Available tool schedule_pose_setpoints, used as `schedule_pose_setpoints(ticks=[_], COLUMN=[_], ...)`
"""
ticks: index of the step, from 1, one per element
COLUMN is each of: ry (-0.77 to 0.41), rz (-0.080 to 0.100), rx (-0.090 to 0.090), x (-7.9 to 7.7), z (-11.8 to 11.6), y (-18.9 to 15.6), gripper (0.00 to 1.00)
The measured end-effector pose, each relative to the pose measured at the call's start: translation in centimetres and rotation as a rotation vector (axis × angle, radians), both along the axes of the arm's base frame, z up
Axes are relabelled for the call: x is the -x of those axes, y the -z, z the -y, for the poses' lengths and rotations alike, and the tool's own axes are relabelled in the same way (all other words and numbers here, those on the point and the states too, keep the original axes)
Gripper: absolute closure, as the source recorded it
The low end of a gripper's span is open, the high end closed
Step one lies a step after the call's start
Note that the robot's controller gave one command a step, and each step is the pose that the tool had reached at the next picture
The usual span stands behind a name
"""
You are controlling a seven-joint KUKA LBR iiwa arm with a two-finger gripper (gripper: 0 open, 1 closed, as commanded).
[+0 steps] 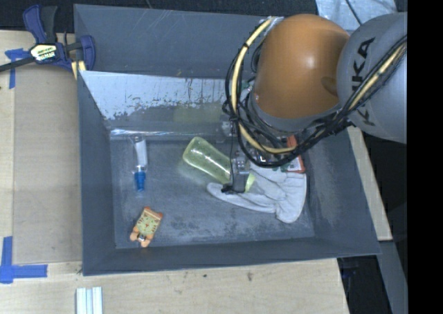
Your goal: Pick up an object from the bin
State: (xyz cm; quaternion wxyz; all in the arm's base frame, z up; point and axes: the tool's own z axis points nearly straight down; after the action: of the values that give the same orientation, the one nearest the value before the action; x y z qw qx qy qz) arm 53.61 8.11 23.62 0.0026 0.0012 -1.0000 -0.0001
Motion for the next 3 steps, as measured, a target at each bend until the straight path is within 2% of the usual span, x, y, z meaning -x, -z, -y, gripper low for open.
schedule_pose_setpoints(ticks=[1,2,3], ry=[0.003,0.066,0.168], rz=[0.009,0.014,0.012], rx=[-0.001,-0.001,-0.001], x=[-0.2,-2.6,-4.8], z=[0.1,0.6,4.9], y=[-0.5,5.8,14.1], gripper=[0.0,0.0,0.0])
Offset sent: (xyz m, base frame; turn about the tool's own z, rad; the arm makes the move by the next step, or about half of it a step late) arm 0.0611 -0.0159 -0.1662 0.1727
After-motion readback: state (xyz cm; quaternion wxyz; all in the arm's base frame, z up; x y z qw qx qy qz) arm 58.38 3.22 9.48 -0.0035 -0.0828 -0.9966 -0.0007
